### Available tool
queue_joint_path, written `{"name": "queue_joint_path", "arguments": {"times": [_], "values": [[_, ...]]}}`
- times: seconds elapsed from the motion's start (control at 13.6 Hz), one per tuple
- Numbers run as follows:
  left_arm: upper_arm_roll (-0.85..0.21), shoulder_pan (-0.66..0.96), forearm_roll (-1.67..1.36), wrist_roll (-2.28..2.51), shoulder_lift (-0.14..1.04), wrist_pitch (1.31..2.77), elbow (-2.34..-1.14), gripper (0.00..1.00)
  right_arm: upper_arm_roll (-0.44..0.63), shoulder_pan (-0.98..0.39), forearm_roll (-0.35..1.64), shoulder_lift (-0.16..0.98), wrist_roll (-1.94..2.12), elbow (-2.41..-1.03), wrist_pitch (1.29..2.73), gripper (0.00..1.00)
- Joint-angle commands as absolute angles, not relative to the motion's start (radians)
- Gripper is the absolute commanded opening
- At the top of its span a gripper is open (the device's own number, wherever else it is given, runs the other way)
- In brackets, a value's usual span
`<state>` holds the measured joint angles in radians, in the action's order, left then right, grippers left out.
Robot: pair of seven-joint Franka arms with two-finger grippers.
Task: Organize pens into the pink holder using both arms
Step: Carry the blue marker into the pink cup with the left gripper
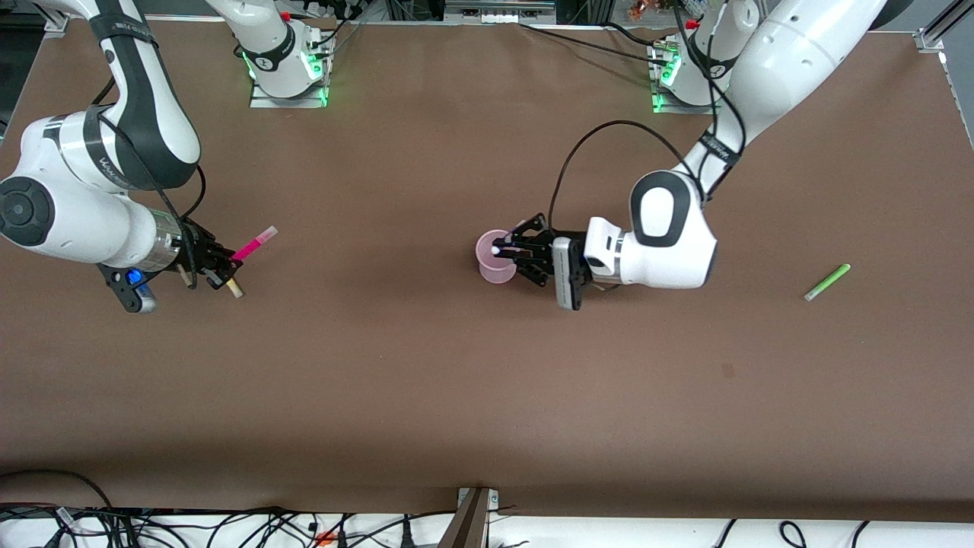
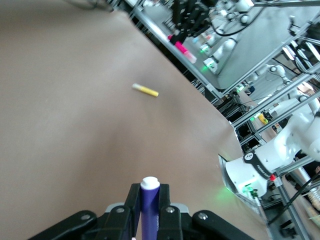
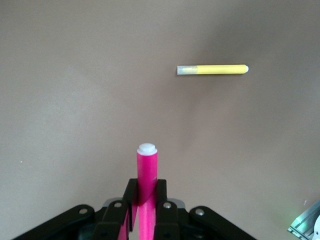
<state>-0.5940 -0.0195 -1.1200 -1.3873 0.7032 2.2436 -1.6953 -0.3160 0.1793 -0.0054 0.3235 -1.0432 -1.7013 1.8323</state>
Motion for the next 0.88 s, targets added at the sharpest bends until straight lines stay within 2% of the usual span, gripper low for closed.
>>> {"name": "queue_joint_path", "arguments": {"times": [0.0, 0.37, 0.44, 0.52, 0.81], "values": [[-0.598, -0.002, -1.147, -1.544, 0.735, 2.292, -1.646, 0.0, -0.321, 0.172, -0.003, 0.339, -1.065, -1.68, 1.813, 0.0], [-0.597, 0.025, -1.146, -1.6, 0.736, 2.368, -1.647, 0.0, -0.321, 0.17, -0.005, 0.337, -1.062, -1.678, 1.799, 0.0], [-0.597, 0.025, -1.149, -1.606, 0.736, 2.368, -1.654, 0.09, -0.321, 0.167, -0.005, 0.337, -1.063, -1.677, 1.798, 0.0], [-0.598, 0.028, -1.158, -1.608, 0.736, 2.368, -1.664, 0.99, -0.321, 0.161, -0.005, 0.336, -1.063, -1.675, 1.796, 0.0], [-0.6, 0.003, -1.158, -1.606, 0.712, 2.336, -1.686, 1.0, -0.321, 0.155, -0.006, 0.341, -1.069, -1.637, 1.778, 0.0]]}}
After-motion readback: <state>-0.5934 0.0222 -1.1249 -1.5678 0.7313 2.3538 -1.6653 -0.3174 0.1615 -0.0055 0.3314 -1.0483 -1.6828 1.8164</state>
